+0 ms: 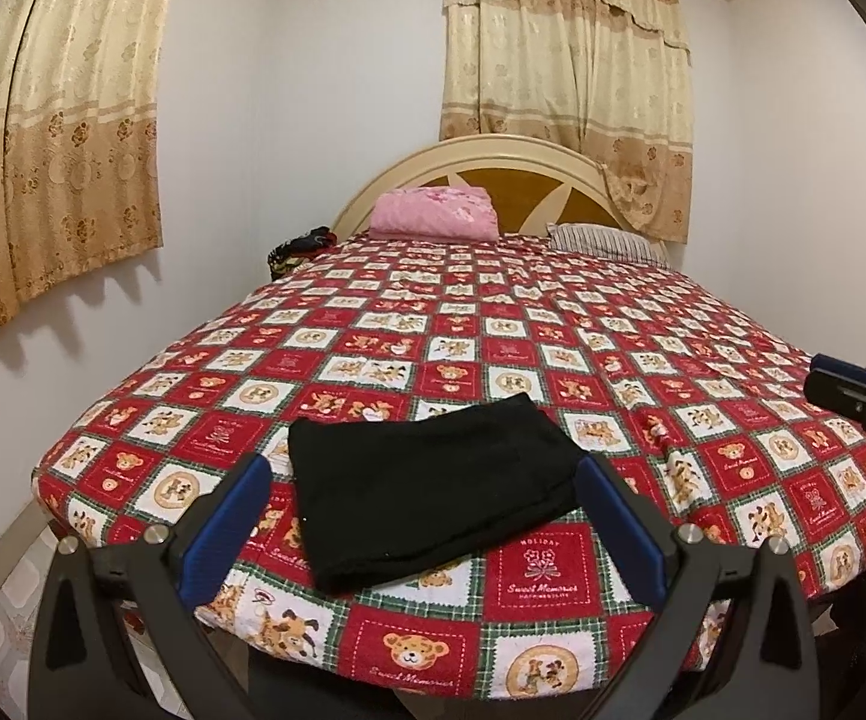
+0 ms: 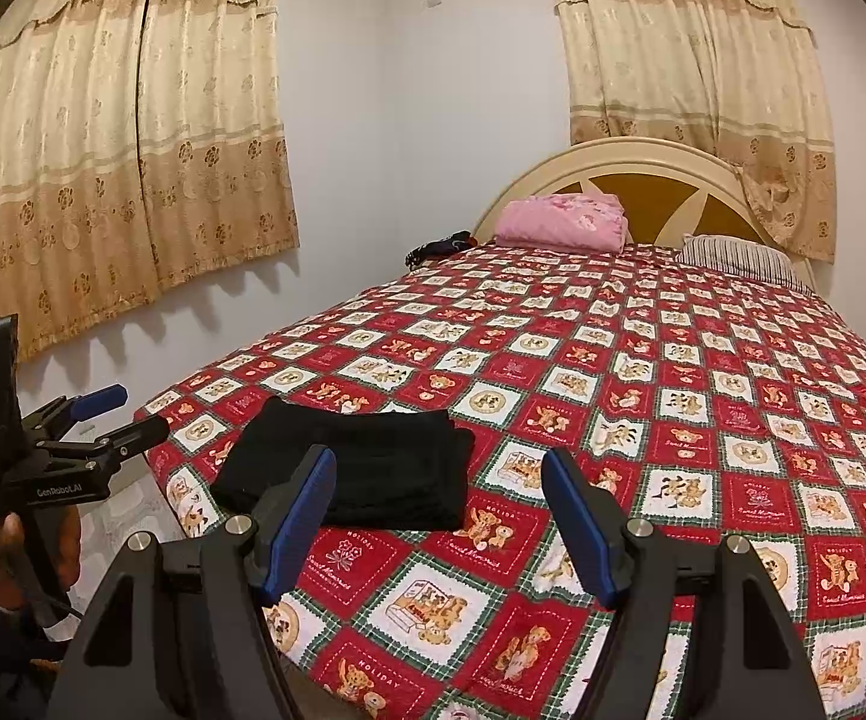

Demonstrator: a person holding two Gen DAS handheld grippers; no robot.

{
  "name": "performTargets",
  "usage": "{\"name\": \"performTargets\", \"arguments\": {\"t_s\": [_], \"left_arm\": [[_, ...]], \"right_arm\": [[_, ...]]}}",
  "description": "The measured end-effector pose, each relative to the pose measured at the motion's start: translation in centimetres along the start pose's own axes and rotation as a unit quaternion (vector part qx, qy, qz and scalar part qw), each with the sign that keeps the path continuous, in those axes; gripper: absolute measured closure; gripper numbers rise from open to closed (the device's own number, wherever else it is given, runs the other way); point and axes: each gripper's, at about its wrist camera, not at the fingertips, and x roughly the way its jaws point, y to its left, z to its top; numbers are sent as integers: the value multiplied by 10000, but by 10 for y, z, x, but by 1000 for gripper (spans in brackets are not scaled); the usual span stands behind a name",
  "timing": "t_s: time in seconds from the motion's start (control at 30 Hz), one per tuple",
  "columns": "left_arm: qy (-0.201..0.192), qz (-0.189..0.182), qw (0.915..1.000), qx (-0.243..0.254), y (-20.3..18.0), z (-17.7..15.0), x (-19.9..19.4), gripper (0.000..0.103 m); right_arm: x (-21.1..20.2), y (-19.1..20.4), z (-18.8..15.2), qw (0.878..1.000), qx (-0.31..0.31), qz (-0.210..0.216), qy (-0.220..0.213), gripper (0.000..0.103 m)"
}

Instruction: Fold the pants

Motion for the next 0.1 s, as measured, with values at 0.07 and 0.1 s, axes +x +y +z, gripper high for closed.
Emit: {"name": "performTargets", "arguments": {"t_s": [0.07, 0.1], "left_arm": [[-10, 11, 10000, 30, -1, 0, 0, 0], [-7, -8, 10000, 32, -1, -1, 0, 0]], "right_arm": [[1, 0, -1, 10000, -4, -1, 8, 31], [1, 0, -1, 10000, -4, -2, 12, 31]]}}
